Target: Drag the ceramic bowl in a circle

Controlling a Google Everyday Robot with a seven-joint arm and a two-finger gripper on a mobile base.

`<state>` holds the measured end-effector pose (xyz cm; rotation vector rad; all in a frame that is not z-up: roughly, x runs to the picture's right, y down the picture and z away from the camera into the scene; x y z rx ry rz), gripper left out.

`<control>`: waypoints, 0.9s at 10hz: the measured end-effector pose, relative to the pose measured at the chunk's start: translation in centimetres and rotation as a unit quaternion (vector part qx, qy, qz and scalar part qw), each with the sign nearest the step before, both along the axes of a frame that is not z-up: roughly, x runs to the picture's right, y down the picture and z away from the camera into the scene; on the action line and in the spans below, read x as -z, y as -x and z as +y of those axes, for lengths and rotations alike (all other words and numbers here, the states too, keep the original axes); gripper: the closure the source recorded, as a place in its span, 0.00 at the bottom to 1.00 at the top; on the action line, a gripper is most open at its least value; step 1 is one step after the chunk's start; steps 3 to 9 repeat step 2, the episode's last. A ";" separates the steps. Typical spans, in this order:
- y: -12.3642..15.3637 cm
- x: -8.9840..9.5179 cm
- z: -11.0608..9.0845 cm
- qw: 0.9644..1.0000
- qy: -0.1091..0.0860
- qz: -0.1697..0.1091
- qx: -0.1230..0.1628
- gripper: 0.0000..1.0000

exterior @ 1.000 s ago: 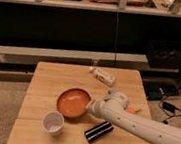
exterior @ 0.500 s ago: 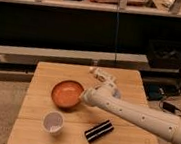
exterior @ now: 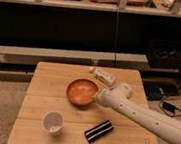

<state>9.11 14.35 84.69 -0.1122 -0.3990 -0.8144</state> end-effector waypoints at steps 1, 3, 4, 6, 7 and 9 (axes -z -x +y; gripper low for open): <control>-2.1 0.0 0.1 1.000 0.002 0.000 -0.005 0.98; -3.5 0.0 0.1 1.000 0.000 -0.004 -0.002 0.98; -3.5 0.0 0.1 1.000 0.000 -0.004 -0.002 0.98; -3.5 0.0 0.1 1.000 0.000 -0.004 -0.002 0.98; -3.5 0.0 0.1 1.000 0.000 -0.004 -0.002 0.98; -3.5 0.0 0.1 1.000 0.000 -0.004 -0.002 0.98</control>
